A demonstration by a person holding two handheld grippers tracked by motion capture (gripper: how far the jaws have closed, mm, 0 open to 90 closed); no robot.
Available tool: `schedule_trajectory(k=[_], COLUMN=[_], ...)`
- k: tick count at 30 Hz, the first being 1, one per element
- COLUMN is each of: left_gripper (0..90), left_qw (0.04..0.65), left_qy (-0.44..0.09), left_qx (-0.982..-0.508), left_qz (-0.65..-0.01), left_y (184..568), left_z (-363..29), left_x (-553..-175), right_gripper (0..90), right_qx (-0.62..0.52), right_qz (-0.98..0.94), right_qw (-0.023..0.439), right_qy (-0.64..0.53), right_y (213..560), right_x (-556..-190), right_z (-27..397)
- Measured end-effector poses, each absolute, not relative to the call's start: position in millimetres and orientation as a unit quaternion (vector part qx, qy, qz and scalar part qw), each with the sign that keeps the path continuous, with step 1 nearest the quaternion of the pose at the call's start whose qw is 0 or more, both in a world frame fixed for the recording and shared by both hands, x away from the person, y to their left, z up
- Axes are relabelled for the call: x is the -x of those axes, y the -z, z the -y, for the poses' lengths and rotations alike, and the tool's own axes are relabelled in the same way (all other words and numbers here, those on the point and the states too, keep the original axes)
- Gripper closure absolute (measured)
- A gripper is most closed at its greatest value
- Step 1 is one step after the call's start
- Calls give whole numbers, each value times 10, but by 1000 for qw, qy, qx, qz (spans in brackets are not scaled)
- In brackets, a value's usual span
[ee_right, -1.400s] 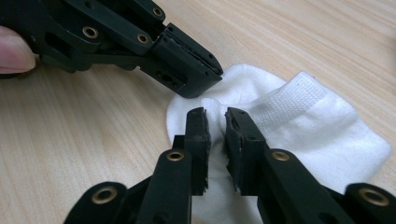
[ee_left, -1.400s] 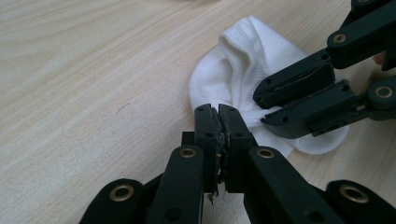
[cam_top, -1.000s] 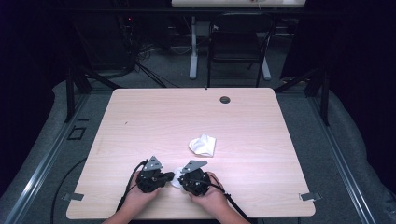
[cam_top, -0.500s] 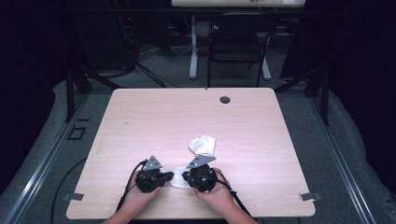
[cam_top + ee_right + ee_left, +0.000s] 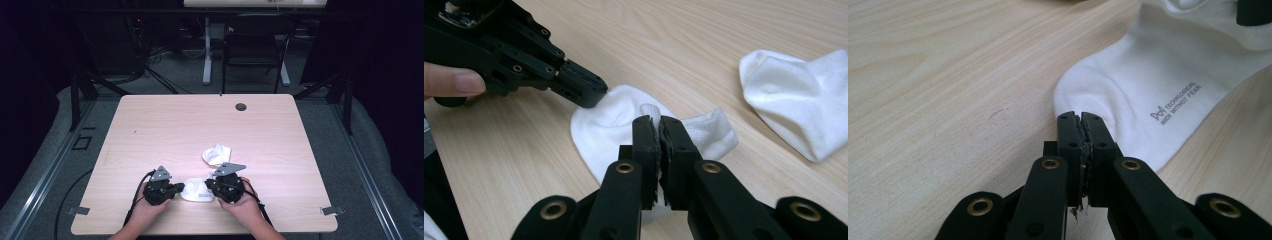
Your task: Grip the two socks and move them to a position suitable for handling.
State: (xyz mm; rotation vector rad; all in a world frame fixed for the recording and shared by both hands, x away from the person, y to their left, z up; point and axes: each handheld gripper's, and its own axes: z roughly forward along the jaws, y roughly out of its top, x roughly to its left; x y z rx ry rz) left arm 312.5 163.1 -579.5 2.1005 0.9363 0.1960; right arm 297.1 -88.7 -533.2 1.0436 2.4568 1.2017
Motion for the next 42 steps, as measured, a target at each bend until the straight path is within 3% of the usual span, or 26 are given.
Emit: schedule_trajectory(k=[28, 42], left_gripper=[882, 882], left_qw=[402, 399], left_qy=[-80, -81], left_qx=[-828, -828], left_qz=[-382, -386], left_y=[5783, 5787], left_z=[-1656, -1670], left_x=[-3131, -3142], right_gripper=[862, 855], right_qx=[-413, -443], right_qz=[-818, -818], right_qw=[112, 91], right_qy=[-384, -356], right_y=[5481, 5621], right_x=[-2886, -2934], right_z=[1356, 1453])
